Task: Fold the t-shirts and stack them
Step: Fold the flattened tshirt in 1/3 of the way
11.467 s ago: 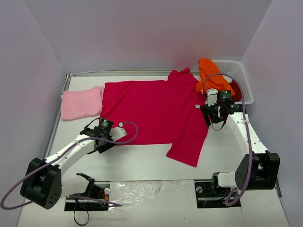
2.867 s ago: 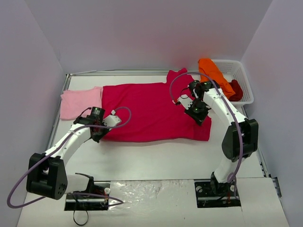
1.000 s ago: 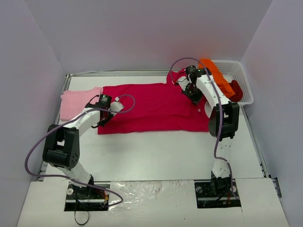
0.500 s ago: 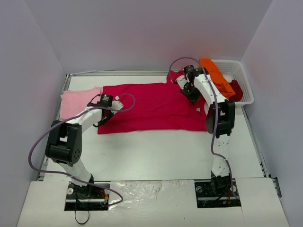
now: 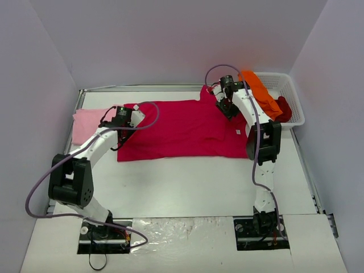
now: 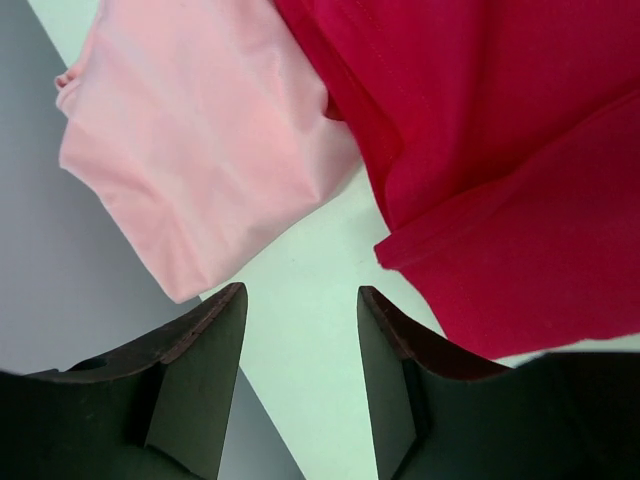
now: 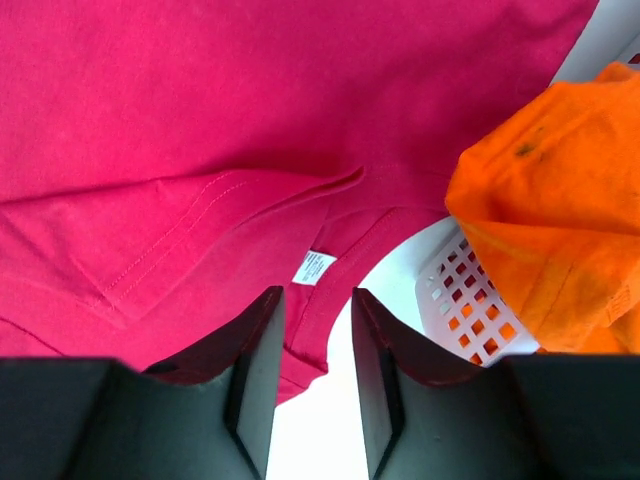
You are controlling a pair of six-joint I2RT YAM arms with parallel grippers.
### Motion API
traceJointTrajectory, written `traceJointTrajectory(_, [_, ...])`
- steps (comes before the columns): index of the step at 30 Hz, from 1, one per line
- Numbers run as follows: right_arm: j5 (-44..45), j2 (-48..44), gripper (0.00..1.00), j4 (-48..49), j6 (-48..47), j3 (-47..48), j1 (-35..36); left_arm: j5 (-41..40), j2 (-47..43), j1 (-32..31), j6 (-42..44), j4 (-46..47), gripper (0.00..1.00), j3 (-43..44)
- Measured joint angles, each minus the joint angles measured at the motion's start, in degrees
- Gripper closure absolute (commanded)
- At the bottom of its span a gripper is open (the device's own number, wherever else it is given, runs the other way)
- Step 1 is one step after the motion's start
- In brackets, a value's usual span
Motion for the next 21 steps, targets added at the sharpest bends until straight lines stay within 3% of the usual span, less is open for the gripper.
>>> traceJointTrajectory(4, [0.4,-2.3,0.70,1.7,0.7,-4.0,0.0,1.1,-5.4,0.0,-0.4,-1.4,0.53,-0.6])
traceJointTrajectory(8, [0.3,-7.7,0.90,2.0,0.5,-10.8,0.0,2.2,-11.0,0.0,-0.7,-2.4,0.55,-3.8])
traceJointTrajectory(11, [-0.3,-10.5,0.99,2.5,0.5,-14.4,0.0,2.4,-12.9,0.0,-1.2,-2.9,0.56,-7.0])
traceJointTrajectory(21, [-6.5,-10.2,1.00,2.7,0.4,-20.0,0.0,2.5,-14.7,0.0,-3.6,-3.9,0.55,-12.7])
